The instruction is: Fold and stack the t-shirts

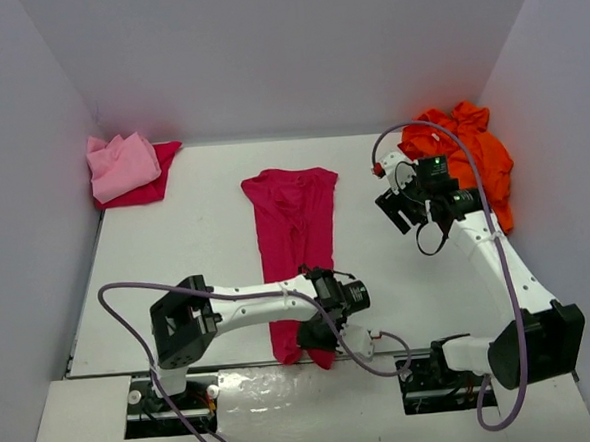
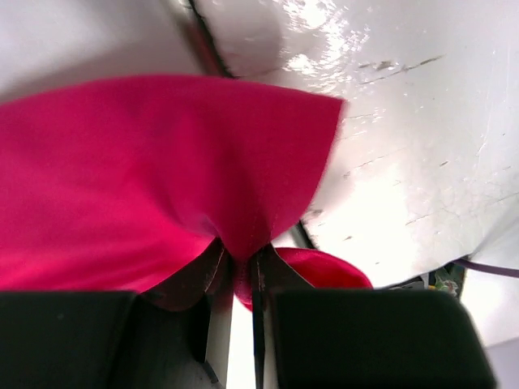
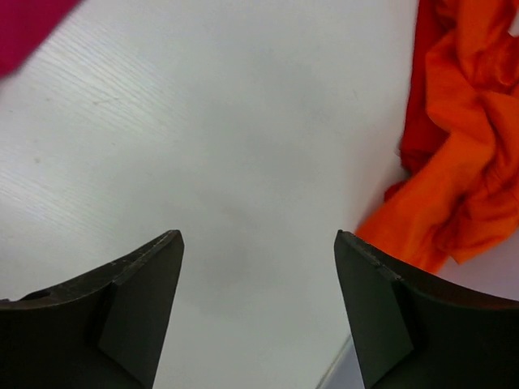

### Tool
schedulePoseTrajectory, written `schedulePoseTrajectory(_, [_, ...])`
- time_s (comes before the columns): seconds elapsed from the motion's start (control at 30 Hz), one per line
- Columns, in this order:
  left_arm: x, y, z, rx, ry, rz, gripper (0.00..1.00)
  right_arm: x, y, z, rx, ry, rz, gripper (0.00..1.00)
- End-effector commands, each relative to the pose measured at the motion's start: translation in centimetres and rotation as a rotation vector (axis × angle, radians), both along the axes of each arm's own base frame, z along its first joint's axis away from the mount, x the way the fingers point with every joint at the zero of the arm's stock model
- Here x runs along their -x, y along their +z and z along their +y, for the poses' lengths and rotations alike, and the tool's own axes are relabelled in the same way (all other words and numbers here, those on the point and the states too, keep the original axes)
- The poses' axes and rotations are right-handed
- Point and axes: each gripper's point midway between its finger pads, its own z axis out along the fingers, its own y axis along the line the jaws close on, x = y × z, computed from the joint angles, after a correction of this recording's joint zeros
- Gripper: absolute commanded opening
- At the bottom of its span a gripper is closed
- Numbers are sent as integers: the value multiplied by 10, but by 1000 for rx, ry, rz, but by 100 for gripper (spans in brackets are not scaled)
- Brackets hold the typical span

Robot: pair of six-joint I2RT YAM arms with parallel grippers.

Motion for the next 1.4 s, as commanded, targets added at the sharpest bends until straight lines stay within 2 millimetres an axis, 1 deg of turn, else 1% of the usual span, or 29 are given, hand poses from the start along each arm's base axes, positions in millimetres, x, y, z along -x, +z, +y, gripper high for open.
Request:
schedulePoseTrajectory(0.0, [-73,53,-3,124,100,-145,0,-26,-1,66,-262,196,67,39])
schedulePoseTrajectory(0.03, [-76,58,-8,144,102,-154,0,-34,-1,70,-263,201,76,29])
schedulePoseTrajectory(0.07, [-96,61,-5,147,136,-185,0,-40,-15,82,-310,218,141,28])
schedulePoseTrajectory(0.1, [-106,64,-6,160,146,-202,0,-44,-1,89,-329,234,121,28])
schedulePoseTrajectory(0.13, [-117,67,-7,171,157,-231,0,-50,-21,97,-339,246,197,27])
schedulePoseTrajectory(0.17, [-127,69,-7,176,168,-256,0,-50,-17,104,-349,268,242,24])
schedulePoseTrajectory(0.2, [-147,74,-6,186,187,-288,0,-47,-40,121,-361,299,345,23])
schedulePoseTrajectory(0.3, [-178,74,-5,197,224,-333,0,-31,-62,148,-345,371,443,24])
schedulePoseTrajectory(0.37, [-191,70,-5,195,238,-339,0,-19,-77,161,-330,404,495,24])
schedulePoseTrajectory(0.47, [-213,70,-5,217,274,-355,0,4,-104,183,-304,467,600,21])
schedulePoseTrajectory(0.53, [-219,70,-6,223,272,-364,0,10,-112,188,-294,483,627,20])
schedulePoseTrajectory(0.57, [-227,68,-8,223,273,-376,0,15,-118,192,-290,496,649,20])
schedulePoseTrajectory(0.63, [-237,69,-13,231,276,-383,0,17,-123,194,-287,500,668,20])
schedulePoseTrajectory(0.7, [-246,73,-17,246,283,-388,0,20,-131,191,-273,492,689,20])
schedulePoseTrajectory(0.77, [-256,71,-17,245,285,-394,0,16,-136,185,-245,471,682,18])
schedulePoseTrajectory(0.8, [-260,69,-18,244,284,-397,0,11,-134,181,-235,451,665,17])
schedulePoseTrajectory(0.83, [-264,68,-19,248,285,-400,0,2,-131,176,-225,415,631,16])
schedulePoseTrajectory(0.9, [-269,69,-21,258,288,-407,0,-22,-121,163,-209,328,541,16])
schedulePoseTrajectory(0.97, [-273,70,-24,266,286,-419,0,-50,-106,147,-201,242,431,17])
schedulePoseTrajectory(1.03, [-276,73,-26,277,286,-433,0,-71,-91,130,-182,175,344,17])
schedulePoseTrajectory(1.17, [-278,78,-27,282,281,-443,0,-99,-58,107,-169,88,190,16])
schedulePoseTrajectory(1.23, [-284,79,-23,274,286,-463,0,-115,-37,93,-150,29,98,12])
schedulePoseTrajectory(1.27, [-288,79,-21,271,291,-472,0,-119,-30,88,-140,12,68,10])
schedulePoseTrajectory(1.37, [-299,81,-18,269,307,-473,0,-125,-14,79,-128,-4,19,10])
